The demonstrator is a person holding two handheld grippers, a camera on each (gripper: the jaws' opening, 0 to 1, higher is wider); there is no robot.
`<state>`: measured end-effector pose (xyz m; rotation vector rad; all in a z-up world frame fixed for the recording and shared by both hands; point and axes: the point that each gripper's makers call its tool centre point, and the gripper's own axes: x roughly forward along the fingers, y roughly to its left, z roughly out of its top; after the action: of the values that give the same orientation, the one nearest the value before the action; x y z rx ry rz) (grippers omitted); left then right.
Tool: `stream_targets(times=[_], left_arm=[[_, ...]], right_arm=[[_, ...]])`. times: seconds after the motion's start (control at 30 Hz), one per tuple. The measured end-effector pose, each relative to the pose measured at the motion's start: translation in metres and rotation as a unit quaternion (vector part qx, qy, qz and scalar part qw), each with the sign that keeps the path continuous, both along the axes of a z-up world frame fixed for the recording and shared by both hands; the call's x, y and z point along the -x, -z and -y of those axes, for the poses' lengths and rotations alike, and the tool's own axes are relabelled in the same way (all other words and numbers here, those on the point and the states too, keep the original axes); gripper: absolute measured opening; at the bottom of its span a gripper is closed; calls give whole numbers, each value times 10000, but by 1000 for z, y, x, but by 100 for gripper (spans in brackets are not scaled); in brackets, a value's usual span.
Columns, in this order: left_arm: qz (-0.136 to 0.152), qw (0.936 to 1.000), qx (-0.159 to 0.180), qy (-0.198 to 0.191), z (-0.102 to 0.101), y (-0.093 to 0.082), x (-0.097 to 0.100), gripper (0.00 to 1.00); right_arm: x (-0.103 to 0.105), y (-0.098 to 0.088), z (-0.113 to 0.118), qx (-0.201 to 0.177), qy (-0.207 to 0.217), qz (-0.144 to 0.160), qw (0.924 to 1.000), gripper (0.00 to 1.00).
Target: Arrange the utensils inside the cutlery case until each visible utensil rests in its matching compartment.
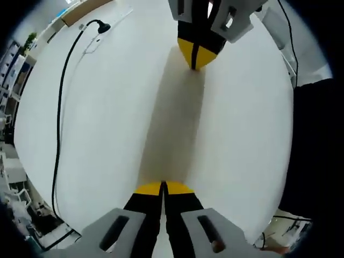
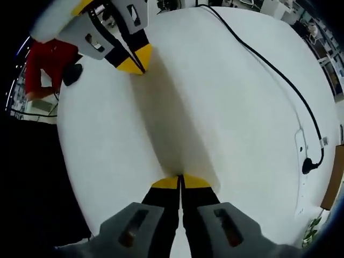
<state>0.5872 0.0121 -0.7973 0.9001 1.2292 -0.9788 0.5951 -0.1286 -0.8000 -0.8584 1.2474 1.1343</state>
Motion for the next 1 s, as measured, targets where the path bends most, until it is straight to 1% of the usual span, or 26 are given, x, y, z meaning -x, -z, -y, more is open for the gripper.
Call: stream_targets(times=[0.17, 0.37, 0.57, 0.83, 1.0], left_arm=[[-20, 10000, 41, -36, 1, 0, 0, 0], [-13, 10000, -54, -11, 1, 1, 0, 0], [-27, 10000, -58, -35, 1, 0, 1, 0], [-36, 9999, -57, -81, 1, 1, 0, 0], [-116, 9998, -45, -166, 1, 1, -1, 1]], right_arm=[[0, 0, 0, 52, -53, 21, 10000, 0], [0, 0, -1, 52, -45, 34, 10000, 0], [1, 0, -1, 59, -79, 62, 9999, 0], [1, -1, -1, 53, -85, 22, 9999, 0], [1, 0, -1, 57, -86, 6, 9999, 0]])
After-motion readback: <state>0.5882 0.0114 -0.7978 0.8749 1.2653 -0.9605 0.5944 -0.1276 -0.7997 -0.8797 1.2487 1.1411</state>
